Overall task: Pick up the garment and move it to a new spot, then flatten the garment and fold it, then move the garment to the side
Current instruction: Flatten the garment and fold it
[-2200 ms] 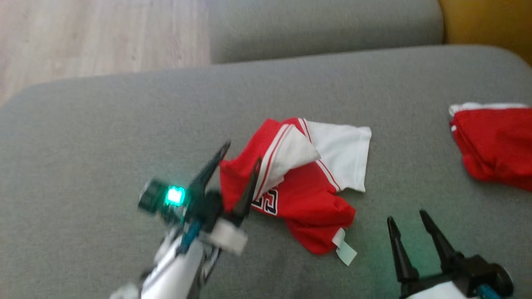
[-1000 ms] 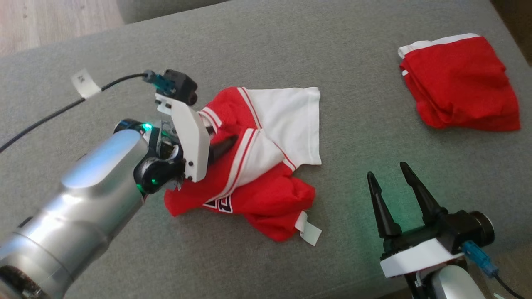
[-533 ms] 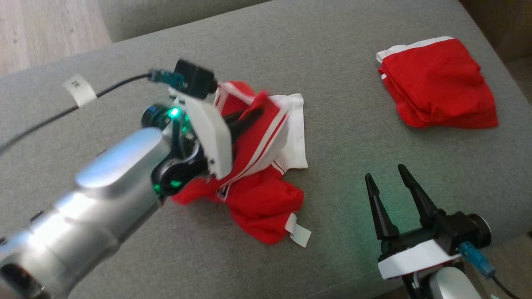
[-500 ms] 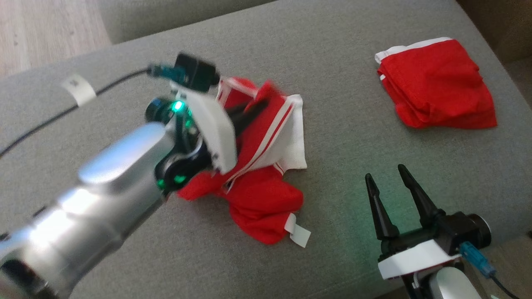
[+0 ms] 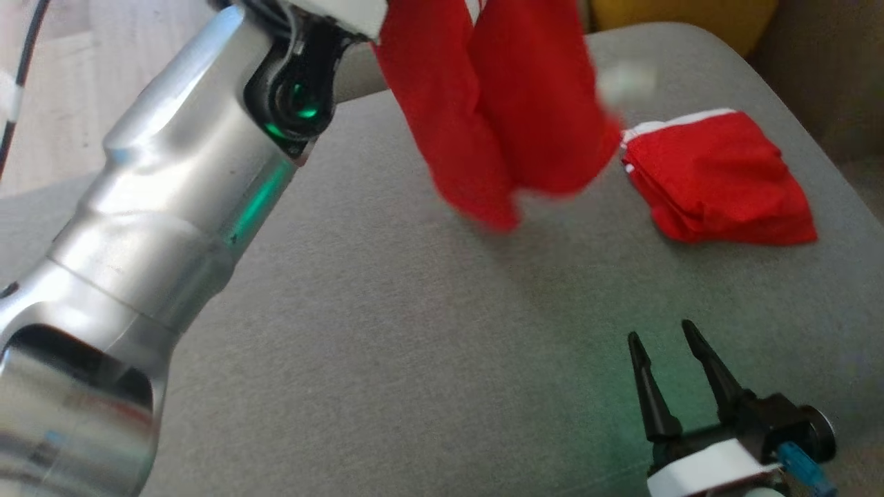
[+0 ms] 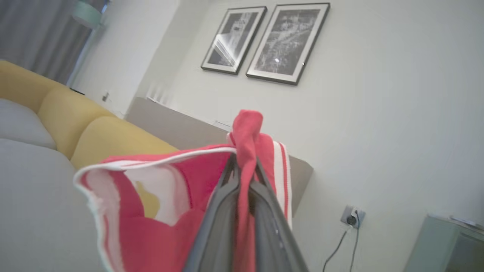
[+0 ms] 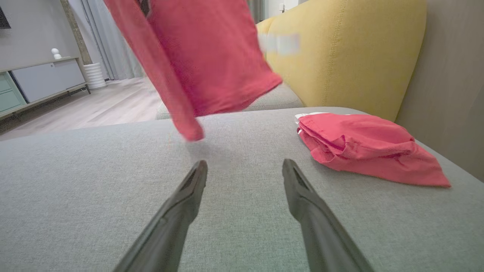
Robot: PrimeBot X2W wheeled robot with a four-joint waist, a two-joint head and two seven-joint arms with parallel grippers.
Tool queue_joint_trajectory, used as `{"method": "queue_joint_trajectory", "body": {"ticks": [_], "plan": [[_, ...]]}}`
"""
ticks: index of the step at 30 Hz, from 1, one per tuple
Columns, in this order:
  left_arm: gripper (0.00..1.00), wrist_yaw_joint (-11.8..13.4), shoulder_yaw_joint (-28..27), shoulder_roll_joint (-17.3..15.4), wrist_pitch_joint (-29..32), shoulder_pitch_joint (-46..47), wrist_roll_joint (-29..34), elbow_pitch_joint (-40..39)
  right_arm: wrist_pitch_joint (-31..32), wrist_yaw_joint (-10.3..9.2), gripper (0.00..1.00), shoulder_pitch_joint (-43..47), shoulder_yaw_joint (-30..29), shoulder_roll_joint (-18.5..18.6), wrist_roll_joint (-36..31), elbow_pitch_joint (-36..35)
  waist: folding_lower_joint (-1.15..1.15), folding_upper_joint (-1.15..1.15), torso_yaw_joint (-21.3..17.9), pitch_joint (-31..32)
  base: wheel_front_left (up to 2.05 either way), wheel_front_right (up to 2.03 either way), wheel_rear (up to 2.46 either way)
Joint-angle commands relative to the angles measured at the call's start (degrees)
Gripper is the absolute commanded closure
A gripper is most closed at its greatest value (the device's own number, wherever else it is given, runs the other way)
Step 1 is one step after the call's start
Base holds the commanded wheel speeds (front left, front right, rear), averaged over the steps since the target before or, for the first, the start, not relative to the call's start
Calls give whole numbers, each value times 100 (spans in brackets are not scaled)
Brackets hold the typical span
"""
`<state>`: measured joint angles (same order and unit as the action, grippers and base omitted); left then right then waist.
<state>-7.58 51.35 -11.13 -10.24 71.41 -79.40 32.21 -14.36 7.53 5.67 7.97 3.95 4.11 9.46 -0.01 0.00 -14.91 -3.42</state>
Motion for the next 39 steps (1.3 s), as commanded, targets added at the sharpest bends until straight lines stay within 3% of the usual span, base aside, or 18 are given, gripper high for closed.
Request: {"method": "queue_joint_trajectory", "body": {"ticks": [1, 8, 10, 13, 20, 26, 27, 28, 29, 35, 39], "plan": [[100, 9, -264, -153, -99, 144, -93, 101, -63, -4, 0, -66, 79, 61, -41, -206, 1, 0, 186, 143, 0, 0, 0], [100, 206, -320, -263, -402, -1447, -216, 670, -63, -4, 0, 222, -10, 44, -73, -296, 1, 0, 679, 338, 0, 0, 0], [100, 310, -631, -240, -446, -2199, -560, 719, -63, -4, 0, 288, -38, 36, -82, -315, 1, 0, 807, 364, 0, 0, 0], [100, 384, -1029, -309, -469, -3186, -598, 709, -63, -4, 0, 362, -93, 24, -97, -356, 1, 0, 983, 357, 0, 0, 0], [100, 436, -2762, -90, -474, -5149, 521, 149, -63, -4, 0, 524, -184, 30, -128, -398, 1, 0, 1342, 373, 0, 0, 0], [100, 570, -3286, 333, -474, -6392, 1607, -606, -63, -4, 0, 569, -177, 41, -137, -393, 1, 0, 1534, 419, 0, 0, 0], [86, 598, -3287, 349, -474, -6531, 1759, -700, -63, -4, 0, 575, -169, 41, -137, -395, 1, 0, 1558, 422, 0, 0, 0], [55, 627, -3273, 364, -475, -6656, 1883, -783, -63, -4, 0, 583, -159, 47, -137, -397, 1, 0, 1583, 424, 0, 0, 0], [0, 682, -3263, 374, -475, -6763, 1987, -861, -63, -4, 0, 591, -157, 54, -137, -398, 1, 0, 1609, 425, 0, 0, 0], [0, 933, -3202, 123, -475, -7039, 2675, -1455, -63, -4, 0, 615, -171, 81, -134, -409, 1, 0, 1715, 393, 0, 0, 0], [0, 1138, -3129, -376, -401, -7003, 3170, -1989, -63, -4, 0, 592, -154, 93, -140, -407, 1, 0, 1754, 329, 0, 0, 0]]}}
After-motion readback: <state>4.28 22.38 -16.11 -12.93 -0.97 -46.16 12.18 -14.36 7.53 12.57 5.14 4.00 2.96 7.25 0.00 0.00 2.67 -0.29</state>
